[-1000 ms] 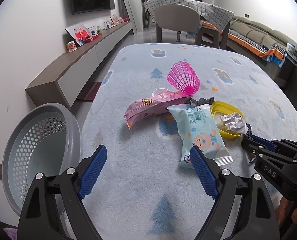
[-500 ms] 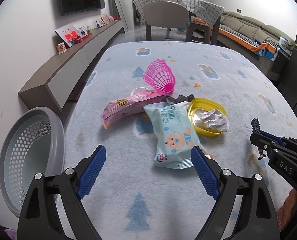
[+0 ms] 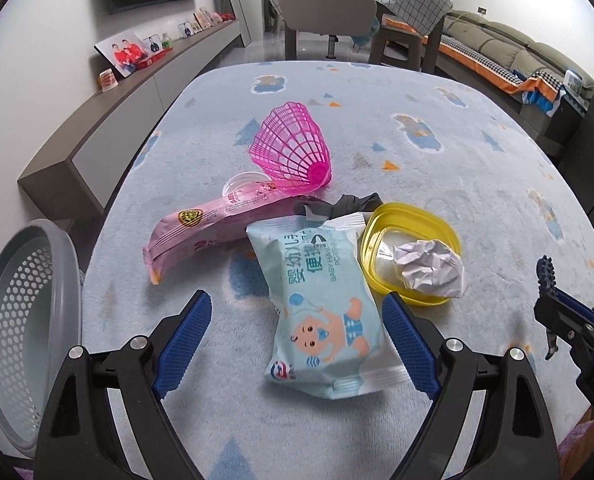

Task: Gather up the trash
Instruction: 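Grasp the dark spiky toy with the right tool while the left tool grasps the baby wipes pack, then carry the spiky toy and wipes pack over the grey basket with both tools, then open both tools to drop the spiky toy and wipes pack into the basket, then move both open tools back over the table toward the yellow lid, then grasp the crumpled white paper out of the yellow lid with the right tool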

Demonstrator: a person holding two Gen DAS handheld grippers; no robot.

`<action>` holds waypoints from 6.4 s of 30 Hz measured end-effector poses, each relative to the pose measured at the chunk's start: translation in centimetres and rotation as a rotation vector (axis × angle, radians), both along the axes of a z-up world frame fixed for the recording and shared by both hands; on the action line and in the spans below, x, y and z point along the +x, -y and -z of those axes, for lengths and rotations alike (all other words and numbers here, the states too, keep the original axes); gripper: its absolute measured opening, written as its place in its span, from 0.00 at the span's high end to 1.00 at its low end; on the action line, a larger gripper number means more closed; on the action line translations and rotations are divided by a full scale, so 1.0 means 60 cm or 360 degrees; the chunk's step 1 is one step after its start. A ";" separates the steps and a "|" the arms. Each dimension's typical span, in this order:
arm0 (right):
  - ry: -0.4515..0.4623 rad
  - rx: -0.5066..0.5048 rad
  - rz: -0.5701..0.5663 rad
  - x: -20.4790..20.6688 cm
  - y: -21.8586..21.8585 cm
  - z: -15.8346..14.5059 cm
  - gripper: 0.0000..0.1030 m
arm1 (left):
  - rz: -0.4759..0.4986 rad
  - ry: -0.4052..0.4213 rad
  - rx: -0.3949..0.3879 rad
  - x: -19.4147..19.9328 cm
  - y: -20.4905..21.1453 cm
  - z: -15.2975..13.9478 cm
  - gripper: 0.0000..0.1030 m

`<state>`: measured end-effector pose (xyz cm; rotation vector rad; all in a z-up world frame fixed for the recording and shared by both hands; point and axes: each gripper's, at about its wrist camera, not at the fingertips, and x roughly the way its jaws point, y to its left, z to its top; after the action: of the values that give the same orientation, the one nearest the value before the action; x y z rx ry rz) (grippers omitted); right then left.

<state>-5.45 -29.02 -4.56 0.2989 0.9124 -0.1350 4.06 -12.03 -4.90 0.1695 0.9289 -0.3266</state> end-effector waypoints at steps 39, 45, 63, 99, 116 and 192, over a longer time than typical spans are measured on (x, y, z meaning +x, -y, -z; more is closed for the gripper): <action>0.0077 -0.0072 -0.0305 0.024 -0.161 -0.052 0.80 | -0.0269 0.0189 -0.0052 -0.085 -0.209 -0.111 0.45; 0.0148 -0.0078 -0.0462 0.043 -0.249 -0.081 0.80 | -0.0416 0.0222 -0.0036 -0.088 -0.290 -0.126 0.45; 0.0206 -0.0086 -0.0888 0.141 -0.473 -0.107 0.80 | -0.0701 0.0242 0.0082 -0.072 -0.468 -0.120 0.45; 0.0090 -0.0076 -0.1124 0.193 -0.544 -0.036 0.58 | -0.0886 0.0163 0.0076 -0.056 -0.529 -0.066 0.29; 0.0089 -0.0089 -0.1074 0.171 -0.537 -0.035 0.57 | -0.0903 0.0181 0.0055 -0.062 -0.530 -0.068 0.24; -0.0120 -0.0231 -0.0473 0.147 -0.105 0.003 0.47 | -0.0235 0.0206 -0.0012 -0.043 -0.144 -0.062 0.20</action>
<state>3.38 -22.70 -4.72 0.0216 1.0059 0.0623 1.49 -3.38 -1.20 0.1130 0.8071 -0.1806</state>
